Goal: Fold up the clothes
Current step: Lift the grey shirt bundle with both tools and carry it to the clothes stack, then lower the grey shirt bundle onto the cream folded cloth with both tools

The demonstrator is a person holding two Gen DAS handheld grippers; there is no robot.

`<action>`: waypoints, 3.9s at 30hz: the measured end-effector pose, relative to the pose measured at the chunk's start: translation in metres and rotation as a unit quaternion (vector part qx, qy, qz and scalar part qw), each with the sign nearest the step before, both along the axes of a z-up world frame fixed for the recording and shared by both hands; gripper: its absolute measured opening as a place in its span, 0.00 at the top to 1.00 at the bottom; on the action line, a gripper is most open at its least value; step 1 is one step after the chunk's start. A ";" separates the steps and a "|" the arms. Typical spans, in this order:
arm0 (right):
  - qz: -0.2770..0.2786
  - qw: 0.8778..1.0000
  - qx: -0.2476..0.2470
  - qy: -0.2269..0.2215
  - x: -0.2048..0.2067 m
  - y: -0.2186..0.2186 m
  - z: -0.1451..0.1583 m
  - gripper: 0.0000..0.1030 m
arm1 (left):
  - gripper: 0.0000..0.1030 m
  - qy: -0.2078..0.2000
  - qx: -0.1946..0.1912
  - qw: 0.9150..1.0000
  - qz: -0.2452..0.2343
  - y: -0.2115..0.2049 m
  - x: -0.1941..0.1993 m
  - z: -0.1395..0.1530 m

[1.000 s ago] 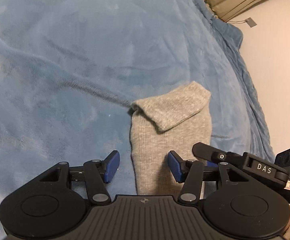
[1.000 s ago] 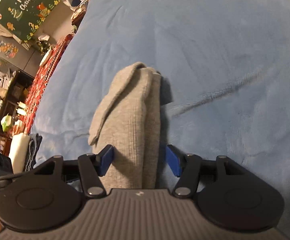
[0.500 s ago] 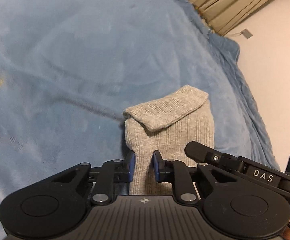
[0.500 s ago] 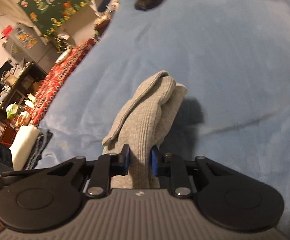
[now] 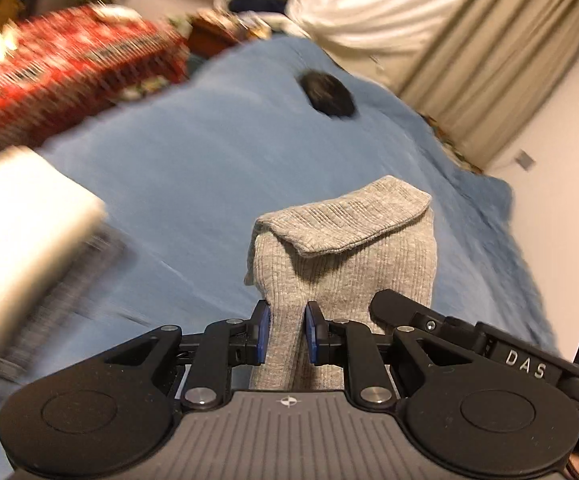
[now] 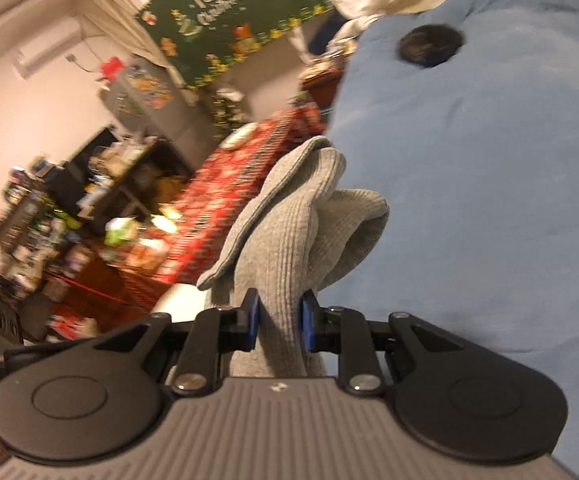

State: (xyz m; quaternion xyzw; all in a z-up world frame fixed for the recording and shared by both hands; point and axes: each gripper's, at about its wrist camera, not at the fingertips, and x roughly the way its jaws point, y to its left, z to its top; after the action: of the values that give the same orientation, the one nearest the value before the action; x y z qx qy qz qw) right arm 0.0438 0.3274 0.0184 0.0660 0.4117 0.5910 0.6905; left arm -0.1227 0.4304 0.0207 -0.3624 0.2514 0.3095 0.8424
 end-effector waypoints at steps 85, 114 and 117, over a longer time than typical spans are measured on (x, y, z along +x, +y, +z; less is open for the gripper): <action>0.118 0.983 -0.020 0.140 0.017 0.290 -0.144 0.82 | 0.94 -0.020 -0.131 0.951 0.280 0.098 -0.219 -0.035; 0.203 0.977 0.041 -0.045 -0.013 0.238 -0.044 0.67 | 0.88 -0.014 -0.068 0.961 0.267 0.085 -0.227 0.002; 0.266 0.958 0.062 -0.086 -0.058 0.247 -0.036 0.76 | 0.93 -0.021 -0.047 0.970 0.236 0.093 -0.199 -0.003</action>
State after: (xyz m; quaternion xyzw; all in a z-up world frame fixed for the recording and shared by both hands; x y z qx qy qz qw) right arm -0.0138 0.5740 -0.0175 -0.0543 0.3164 0.7812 0.5354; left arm -0.3215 0.5234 0.0181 -0.4570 0.1557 0.4797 0.7327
